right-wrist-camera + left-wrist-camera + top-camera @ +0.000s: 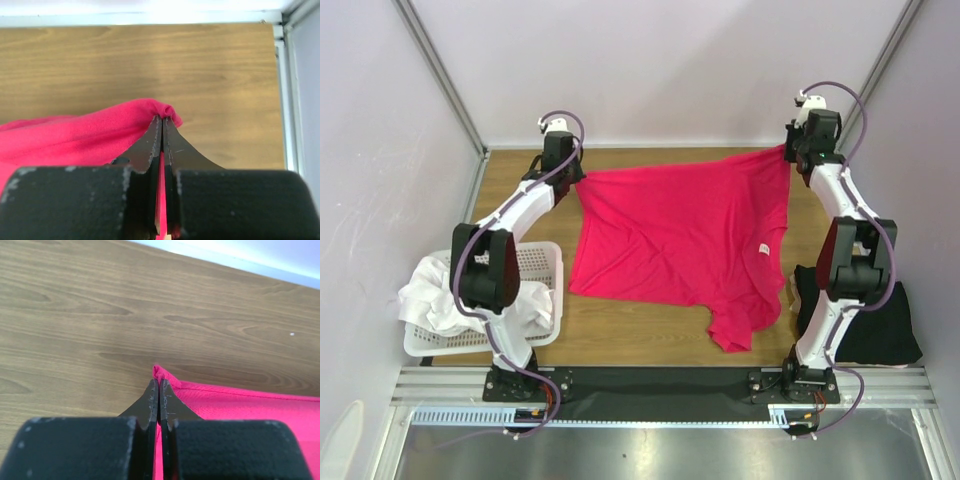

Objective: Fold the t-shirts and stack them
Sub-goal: Flatten the tshirt out

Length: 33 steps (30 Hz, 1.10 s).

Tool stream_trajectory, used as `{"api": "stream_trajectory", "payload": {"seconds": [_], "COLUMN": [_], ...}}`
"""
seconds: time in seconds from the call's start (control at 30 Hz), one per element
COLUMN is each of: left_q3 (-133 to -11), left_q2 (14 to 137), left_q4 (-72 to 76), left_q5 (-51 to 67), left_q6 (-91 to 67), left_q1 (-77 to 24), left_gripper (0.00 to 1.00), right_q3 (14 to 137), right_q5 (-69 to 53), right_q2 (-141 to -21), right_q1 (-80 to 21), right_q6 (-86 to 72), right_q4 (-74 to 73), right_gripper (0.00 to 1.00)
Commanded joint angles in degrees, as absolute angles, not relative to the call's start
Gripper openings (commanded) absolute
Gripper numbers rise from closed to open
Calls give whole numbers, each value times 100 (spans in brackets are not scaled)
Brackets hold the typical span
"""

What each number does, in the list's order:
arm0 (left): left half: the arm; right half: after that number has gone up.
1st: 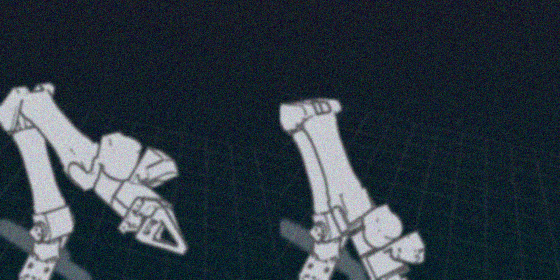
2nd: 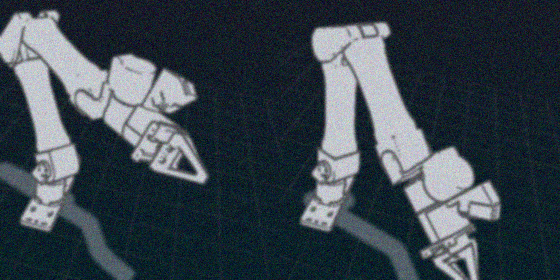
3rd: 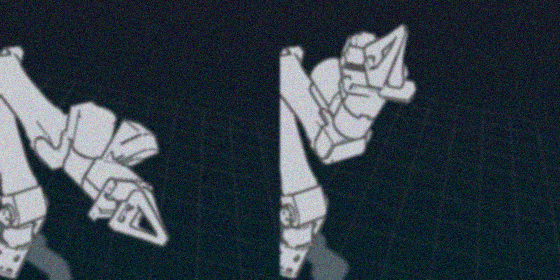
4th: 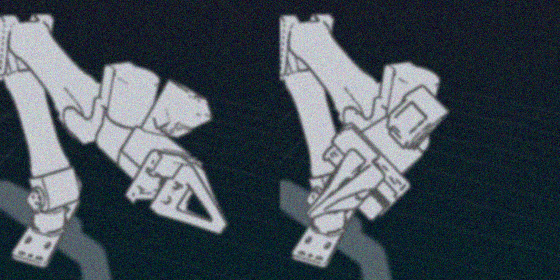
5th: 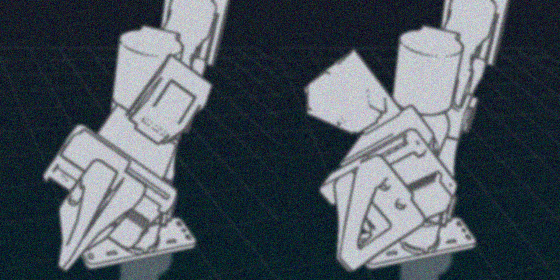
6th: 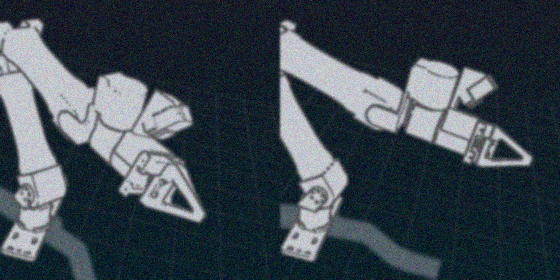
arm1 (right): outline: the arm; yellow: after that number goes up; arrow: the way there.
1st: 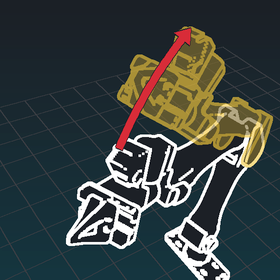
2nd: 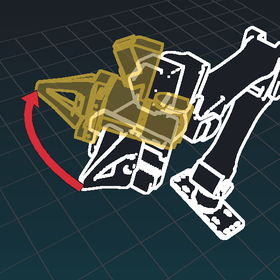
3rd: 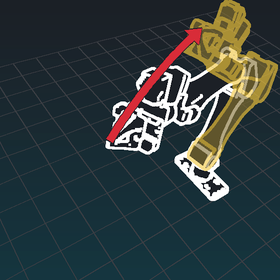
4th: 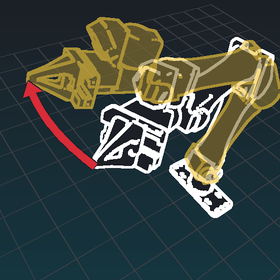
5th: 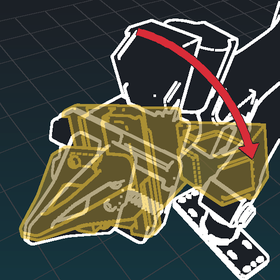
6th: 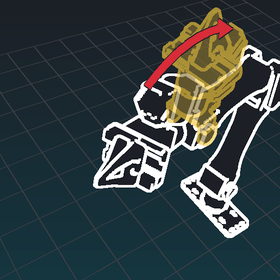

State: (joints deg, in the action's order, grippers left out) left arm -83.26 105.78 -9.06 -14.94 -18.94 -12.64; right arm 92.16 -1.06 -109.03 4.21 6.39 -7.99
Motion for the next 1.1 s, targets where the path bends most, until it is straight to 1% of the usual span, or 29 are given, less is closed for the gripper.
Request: {"api": "stream_trajectory", "payload": {"seconds": [0.0, 0.27, 0.47, 0.7, 1.07], "left_q3": [-8665, -9219, -9430, -9510, -9800], "left_q2": [10757, 11355, 11663, 11804, 11988], "left_q4": [-685, -650, -554, -405, -282], "left_q5": [-1811, -1784, -1679, -1442, -722], "left_q6": [-1723, -1687, -1810, -1767, -1029], "left_q1": [-1116, -1072, -993, -853, -817], "left_gripper": [0, 0, 0, 0, 0], "right_q3": [9843, 10967, 11452, 11689, 11471], "right_q5": [-141, -9, -35, -61, -202], "right_q2": [-11240, -12320, -12717, -12858, -12560], "right_q1": [413, 334, 334, 334, 325], "right_q6": [659, 870, 870, 949, 932], "right_q4": [-448, -562, -624, -721, -914], "right_gripper": [0, 0, 0, 0, 0]}}
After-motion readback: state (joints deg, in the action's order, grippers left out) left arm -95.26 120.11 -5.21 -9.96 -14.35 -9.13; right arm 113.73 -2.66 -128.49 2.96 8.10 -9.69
